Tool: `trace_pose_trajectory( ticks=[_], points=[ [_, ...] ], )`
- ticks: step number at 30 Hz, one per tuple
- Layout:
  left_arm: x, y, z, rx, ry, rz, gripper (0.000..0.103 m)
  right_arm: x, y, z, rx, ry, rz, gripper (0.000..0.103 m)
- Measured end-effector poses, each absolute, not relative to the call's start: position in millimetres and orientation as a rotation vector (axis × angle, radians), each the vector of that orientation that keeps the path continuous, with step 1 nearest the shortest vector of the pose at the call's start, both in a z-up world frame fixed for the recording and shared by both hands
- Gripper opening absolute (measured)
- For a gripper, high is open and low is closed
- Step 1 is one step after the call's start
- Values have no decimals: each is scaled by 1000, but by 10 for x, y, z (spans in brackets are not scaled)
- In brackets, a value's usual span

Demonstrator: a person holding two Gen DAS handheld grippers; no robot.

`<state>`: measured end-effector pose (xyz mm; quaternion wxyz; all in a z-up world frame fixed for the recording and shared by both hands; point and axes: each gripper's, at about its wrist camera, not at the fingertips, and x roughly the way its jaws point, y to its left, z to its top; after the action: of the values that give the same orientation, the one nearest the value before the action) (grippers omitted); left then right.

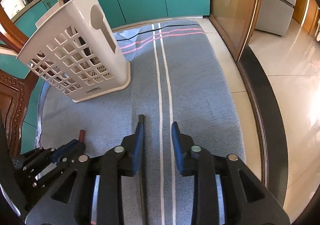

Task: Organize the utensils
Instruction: 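Grasp the last dark red chopstick with the left gripper while the right regrips the black one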

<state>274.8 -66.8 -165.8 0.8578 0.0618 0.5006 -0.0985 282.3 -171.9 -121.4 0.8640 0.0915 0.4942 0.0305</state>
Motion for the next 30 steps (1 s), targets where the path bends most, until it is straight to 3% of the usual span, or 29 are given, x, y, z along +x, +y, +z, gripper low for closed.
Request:
trace_pose_trajectory(
  ticks=[7, 23, 30],
  points=[
    [2790, -569, -1650, 121, 1061, -169, 13, 2812, -1500, -1255, 119, 1049, 109, 33],
    [2789, -446, -1626, 155, 1058, -128, 33, 2843, -1229, -1435, -42, 1057, 75, 33],
    [2800, -442, -1625, 156, 1056, -125, 33, 2848, -1232, -1434, -49, 1057, 81, 33]
  ],
)
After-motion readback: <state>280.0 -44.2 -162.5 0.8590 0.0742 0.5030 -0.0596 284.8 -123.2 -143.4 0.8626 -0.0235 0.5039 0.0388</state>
